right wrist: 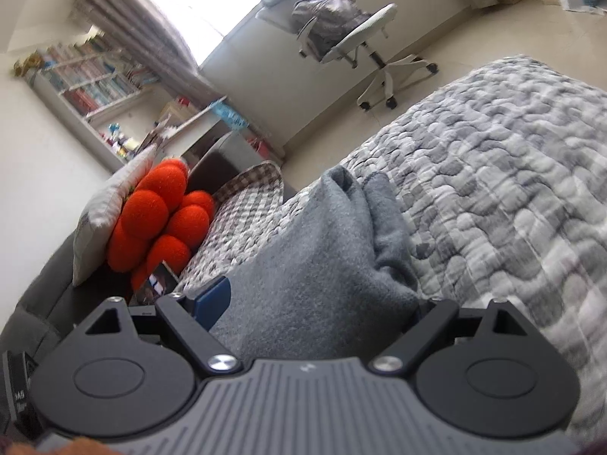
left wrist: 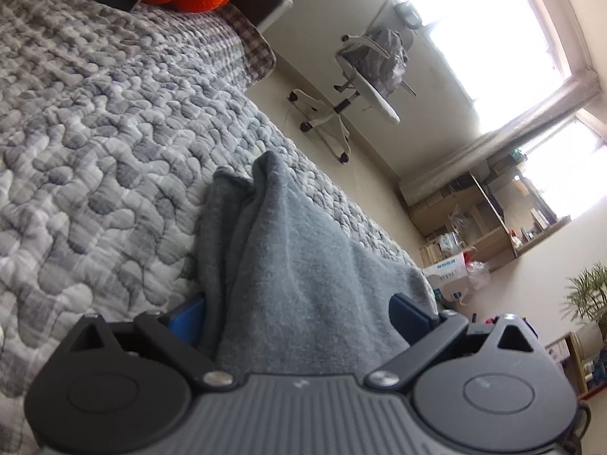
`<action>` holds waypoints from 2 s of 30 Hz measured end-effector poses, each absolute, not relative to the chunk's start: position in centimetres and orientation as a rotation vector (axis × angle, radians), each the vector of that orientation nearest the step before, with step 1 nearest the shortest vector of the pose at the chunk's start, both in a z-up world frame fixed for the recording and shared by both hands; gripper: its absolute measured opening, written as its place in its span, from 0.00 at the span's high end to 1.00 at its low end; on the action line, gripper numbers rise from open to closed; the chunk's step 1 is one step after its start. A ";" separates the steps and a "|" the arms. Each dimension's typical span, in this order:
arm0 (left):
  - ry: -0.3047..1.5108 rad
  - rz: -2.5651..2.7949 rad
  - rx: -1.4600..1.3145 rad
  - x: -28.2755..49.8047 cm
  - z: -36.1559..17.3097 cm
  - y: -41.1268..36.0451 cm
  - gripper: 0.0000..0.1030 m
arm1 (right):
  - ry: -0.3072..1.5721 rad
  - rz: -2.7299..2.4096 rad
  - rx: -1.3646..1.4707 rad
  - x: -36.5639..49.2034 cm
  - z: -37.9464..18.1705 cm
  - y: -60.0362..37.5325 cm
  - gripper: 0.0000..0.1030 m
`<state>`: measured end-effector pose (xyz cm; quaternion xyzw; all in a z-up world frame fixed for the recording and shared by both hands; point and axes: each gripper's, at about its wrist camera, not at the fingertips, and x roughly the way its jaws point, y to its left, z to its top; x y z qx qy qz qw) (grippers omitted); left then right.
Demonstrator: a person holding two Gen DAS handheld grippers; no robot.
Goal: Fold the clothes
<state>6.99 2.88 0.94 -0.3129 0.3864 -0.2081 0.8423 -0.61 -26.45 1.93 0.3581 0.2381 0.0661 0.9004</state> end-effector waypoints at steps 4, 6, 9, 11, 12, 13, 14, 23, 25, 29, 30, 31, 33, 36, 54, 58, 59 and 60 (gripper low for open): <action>0.814 -0.427 -0.640 7.1 0.8 2.8 0.14 | 0.521 0.196 0.740 0.0 2.1 -27.6 0.13; 0.814 -0.421 -0.634 7.0 0.9 2.6 0.15 | 0.521 0.212 0.765 -0.1 1.9 -28.2 0.15; 0.817 -0.403 -0.616 7.0 1.0 2.5 0.31 | 0.513 0.227 0.768 -0.5 1.7 -28.5 0.20; 0.818 -0.396 -0.606 7.0 1.1 2.5 0.40 | 0.505 0.225 0.751 -0.9 1.7 -28.3 0.25; 0.819 -0.394 -0.603 7.0 1.1 2.4 0.41 | 0.502 0.226 0.745 -1.1 1.7 -28.2 0.27; 0.819 -0.391 -0.603 7.0 1.1 2.4 0.41 | 0.499 0.226 0.739 -1.2 1.8 -28.2 0.29; 0.819 -0.390 -0.604 7.1 1.0 2.5 0.41 | 0.492 0.227 0.731 -1.3 1.9 -28.1 0.29; 0.809 -0.394 -0.591 7.7 0.9 1.9 0.28 | 0.488 0.212 0.738 -0.4 2.0 -28.1 0.30; 0.804 -0.380 -0.567 7.7 0.9 1.8 0.42 | 0.484 0.205 0.738 -0.4 1.8 -28.2 0.38; 0.803 -0.362 -0.569 7.7 0.7 2.2 0.64 | 0.485 0.176 0.719 -0.6 1.6 -28.1 0.51; 0.802 -0.359 -0.574 7.7 0.7 2.3 0.67 | 0.483 0.169 0.700 -0.8 1.8 -27.9 0.54; 0.799 -0.357 -0.578 7.6 0.7 2.3 0.69 | 0.479 0.162 0.675 -0.9 2.0 -27.7 0.56; 0.786 -0.350 -0.561 7.3 0.8 2.1 0.71 | 0.471 0.148 0.627 -1.2 2.4 -27.2 0.62; 0.767 -0.331 -0.524 6.7 1.1 1.6 0.72 | 0.456 0.129 0.542 -1.8 2.9 -26.3 0.68; 0.765 -0.304 -0.485 7.0 1.0 0.7 0.60 | 0.502 0.134 0.565 -0.1 1.9 -27.1 0.62; 0.762 -0.302 -0.466 7.1 1.1 0.4 0.62 | 0.519 0.146 0.613 0.3 1.7 -27.6 0.60; 0.759 -0.301 -0.459 7.1 1.2 0.3 0.64 | 0.515 0.147 0.605 0.2 1.7 -27.4 0.60; 0.757 -0.300 -0.451 7.0 1.3 0.2 0.65 | 0.509 0.146 0.583 0.1 1.9 -27.2 0.60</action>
